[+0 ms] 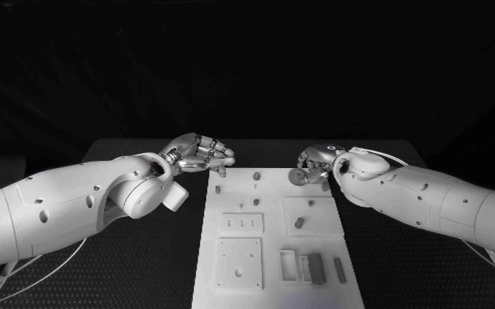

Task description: Assemble the parts on the task board

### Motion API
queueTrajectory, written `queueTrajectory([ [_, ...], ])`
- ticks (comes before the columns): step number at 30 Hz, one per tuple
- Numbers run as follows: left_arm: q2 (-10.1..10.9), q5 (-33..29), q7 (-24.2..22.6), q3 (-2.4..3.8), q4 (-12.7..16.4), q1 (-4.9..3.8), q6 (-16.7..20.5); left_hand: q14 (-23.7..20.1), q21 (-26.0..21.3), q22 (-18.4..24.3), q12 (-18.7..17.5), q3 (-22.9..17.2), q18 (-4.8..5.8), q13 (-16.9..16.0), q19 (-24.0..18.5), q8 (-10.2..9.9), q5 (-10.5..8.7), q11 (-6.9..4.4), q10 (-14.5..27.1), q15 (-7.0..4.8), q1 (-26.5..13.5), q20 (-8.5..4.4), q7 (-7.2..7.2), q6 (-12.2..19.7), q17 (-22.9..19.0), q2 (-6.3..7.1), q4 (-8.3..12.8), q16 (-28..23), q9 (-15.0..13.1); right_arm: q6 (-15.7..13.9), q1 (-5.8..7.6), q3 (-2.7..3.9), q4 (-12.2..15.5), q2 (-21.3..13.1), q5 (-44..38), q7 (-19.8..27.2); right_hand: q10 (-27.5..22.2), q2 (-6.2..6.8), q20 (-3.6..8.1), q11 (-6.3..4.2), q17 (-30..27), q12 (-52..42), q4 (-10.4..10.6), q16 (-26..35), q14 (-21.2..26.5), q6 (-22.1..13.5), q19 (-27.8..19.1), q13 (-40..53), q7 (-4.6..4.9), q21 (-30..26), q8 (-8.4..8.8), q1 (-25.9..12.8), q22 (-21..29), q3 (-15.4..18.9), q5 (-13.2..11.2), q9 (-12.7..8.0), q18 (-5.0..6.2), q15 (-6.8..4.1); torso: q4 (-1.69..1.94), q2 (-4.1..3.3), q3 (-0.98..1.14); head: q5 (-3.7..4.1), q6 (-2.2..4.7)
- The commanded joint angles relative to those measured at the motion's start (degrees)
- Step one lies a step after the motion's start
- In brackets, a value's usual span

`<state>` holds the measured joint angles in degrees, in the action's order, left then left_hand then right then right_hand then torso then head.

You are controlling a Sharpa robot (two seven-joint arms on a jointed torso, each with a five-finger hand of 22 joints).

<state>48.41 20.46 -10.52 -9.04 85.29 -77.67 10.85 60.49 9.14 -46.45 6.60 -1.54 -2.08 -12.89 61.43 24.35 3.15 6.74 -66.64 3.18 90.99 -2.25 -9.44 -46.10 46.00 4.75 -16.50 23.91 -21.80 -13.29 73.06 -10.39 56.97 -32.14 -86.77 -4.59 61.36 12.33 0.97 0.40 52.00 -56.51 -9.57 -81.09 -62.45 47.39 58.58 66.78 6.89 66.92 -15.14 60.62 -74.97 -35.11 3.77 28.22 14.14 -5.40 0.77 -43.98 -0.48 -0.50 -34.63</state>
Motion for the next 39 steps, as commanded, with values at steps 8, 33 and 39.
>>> queueTrajectory([
  [8, 0.0, -0.3, -0.4, 0.05, 0.3, -0.11, -0.9, -0.2, -0.3, -0.1, -0.4, 0.2, -0.73, -0.1, 0.2, -0.4, -0.26, 0.30, 0.3, 0.09, -0.3, -0.21, -0.49, 0.0, 0.1, -0.11, -0.2, -0.2, 0.0, 1.6, -0.62, -0.01, -0.3, 0.5, 0.3, 0.9, -1.0, -0.92, 0.67, 0.19, 0.8, -1.3, -0.3, -0.9, -0.7, 1.1, 0.2, -0.1, 0.03, 1.2, -0.69, -0.2, -1.3, -0.3, 0.1, 0.3, 0.86, -0.03, 0.04, 0.02, 0.00, -0.14, -0.45],
  [33, 0.2, -0.3, -0.3, 0.05, 0.6, -0.12, -0.8, -0.1, -0.4, -0.2, -0.5, 0.1, -0.74, -0.2, 0.2, -0.4, -0.26, 0.32, 0.3, 0.09, -0.3, -0.20, -0.54, 0.0, 0.2, -0.12, -0.1, -0.3, 0.0, 0.5, -1.93, -0.37, -2.1, 2.1, -3.3, 0.6, -1.1, -2.43, 1.02, 0.47, 1.7, -2.8, -1.3, -1.0, -1.1, 3.6, -0.1, -1.0, 0.34, 2.4, -2.07, -0.3, -1.2, -0.5, 0.1, 0.9, 0.86, 0.25, -0.01, 0.04, 0.03, -0.34, -0.97],
  [39, 0.3, -0.3, -0.3, 0.05, 0.6, -0.12, -0.8, -0.1, -0.4, -0.2, -0.5, 0.1, -0.74, -0.2, 0.2, -0.4, -0.26, 0.32, 0.3, 0.09, -0.2, -0.20, -0.54, 0.0, 0.2, -0.13, -0.1, -0.3, -0.1, -0.4, -2.44, -0.75, -1.9, 2.2, -5.2, 0.7, -0.8, -2.13, 1.09, 0.46, 1.9, -3.2, -1.4, -1.1, -1.4, 4.5, 0.1, -1.3, 0.33, 2.6, -2.43, -0.4, -1.1, -0.5, 0.1, 1.1, 0.86, 0.26, 0.00, 0.08, -0.01, -0.36, -1.26],
])
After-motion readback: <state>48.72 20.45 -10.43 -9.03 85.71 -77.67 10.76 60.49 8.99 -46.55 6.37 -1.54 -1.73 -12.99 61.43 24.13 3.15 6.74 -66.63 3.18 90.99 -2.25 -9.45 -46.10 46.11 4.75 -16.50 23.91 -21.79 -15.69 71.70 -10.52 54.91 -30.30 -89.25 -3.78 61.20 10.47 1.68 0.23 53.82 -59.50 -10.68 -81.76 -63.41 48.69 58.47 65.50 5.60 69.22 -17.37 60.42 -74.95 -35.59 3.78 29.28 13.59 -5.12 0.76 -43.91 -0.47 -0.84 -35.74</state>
